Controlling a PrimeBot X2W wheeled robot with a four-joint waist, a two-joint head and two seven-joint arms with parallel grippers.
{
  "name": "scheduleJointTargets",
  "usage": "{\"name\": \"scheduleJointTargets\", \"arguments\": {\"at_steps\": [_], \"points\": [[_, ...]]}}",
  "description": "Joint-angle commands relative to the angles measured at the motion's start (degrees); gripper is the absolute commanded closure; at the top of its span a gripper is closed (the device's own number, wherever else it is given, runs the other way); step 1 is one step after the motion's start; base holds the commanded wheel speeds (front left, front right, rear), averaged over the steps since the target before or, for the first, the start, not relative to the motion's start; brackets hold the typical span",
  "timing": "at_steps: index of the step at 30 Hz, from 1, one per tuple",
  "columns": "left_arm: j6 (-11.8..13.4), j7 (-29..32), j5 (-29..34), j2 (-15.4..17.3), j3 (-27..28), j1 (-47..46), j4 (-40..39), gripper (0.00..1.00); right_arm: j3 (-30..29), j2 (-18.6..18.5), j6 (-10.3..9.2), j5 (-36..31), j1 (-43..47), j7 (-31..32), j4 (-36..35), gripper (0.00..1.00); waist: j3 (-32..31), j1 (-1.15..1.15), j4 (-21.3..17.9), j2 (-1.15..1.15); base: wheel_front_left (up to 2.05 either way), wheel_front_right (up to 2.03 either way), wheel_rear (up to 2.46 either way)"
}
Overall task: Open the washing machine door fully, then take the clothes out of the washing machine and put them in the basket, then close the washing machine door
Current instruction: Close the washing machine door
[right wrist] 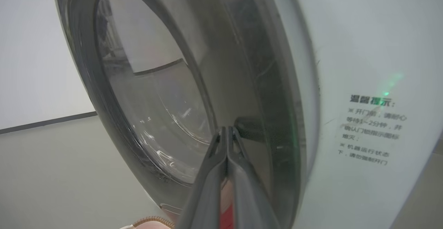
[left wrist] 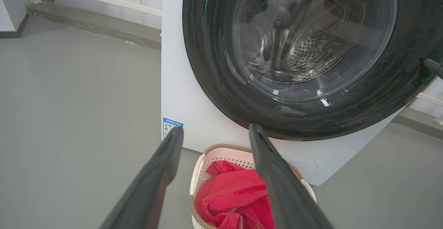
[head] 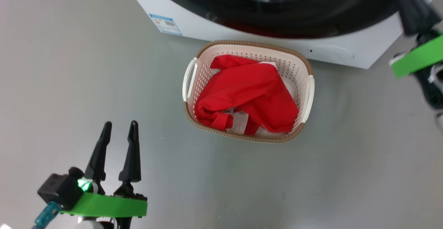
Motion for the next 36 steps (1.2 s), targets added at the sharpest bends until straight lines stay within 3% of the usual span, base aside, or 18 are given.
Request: {"name": "scheduleJointTargets", "arguments": {"at_steps": [1, 11, 27, 28, 29, 30, 32, 36], "points": [[-0.2, -0.5, 0.5, 0.8, 2.3, -1.2, -1.5, 0.00, 0.5, -0.7, 0.01, 0.5, -1.8, -0.3, -0.9, 1.00, 1.1, 0.00, 0.3, 0.00, 0.00, 0.00, 0.00], [-0.2, -0.5, 0.4, 0.5, 2.1, -1.7, -1.3, 0.00, -1.6, -1.3, 0.01, -0.4, -8.6, -0.3, 3.4, 1.00, 2.1, 0.00, 1.1, 0.00, 0.00, 0.00, 0.00], [-0.2, -0.5, 0.5, 0.4, 2.0, -1.4, 0.0, 0.00, -1.1, 0.2, 0.01, -0.8, -4.7, -0.3, 4.7, 1.00, -2.1, 0.00, 0.0, 0.00, 0.00, 0.00, 0.00], [-0.2, -0.5, 0.5, 0.4, 2.0, -1.3, 0.1, 0.00, -1.1, 0.2, 0.01, -0.9, -4.3, -0.3, 4.4, 0.96, -2.5, 0.00, -0.1, 0.00, 0.00, 0.00, 0.00], [-0.2, -0.5, 0.6, 0.4, 1.9, -1.2, 0.2, 0.00, -1.1, 0.3, 0.01, -1.0, -3.8, -0.3, 3.9, 0.71, -3.0, 0.00, -0.2, 0.00, 0.00, 0.00, 0.00], [-0.2, -0.5, 0.6, 0.4, 1.9, -1.2, 0.2, 0.00, -1.1, 0.3, 0.01, -1.0, -3.8, -0.3, 3.9, 0.71, -3.0, 0.00, -0.2, 0.00, 0.00, 0.00, 0.00], [-0.2, -0.5, 0.6, 0.6, 2.0, -0.9, 0.4, 0.00, -1.5, 0.6, 0.01, -1.0, -2.4, -0.3, 3.0, 0.00, -4.1, 0.00, -0.5, 0.00, 0.00, 0.00, 0.00], [-0.2, -0.5, 0.6, 1.2, 2.1, -0.2, 0.7, 0.00, -2.0, 1.2, 0.01, -1.2, 1.1, -0.3, 1.1, 0.00, -6.5, 0.00, -1.5, 0.00, 0.00, 0.00, 0.00]]}}
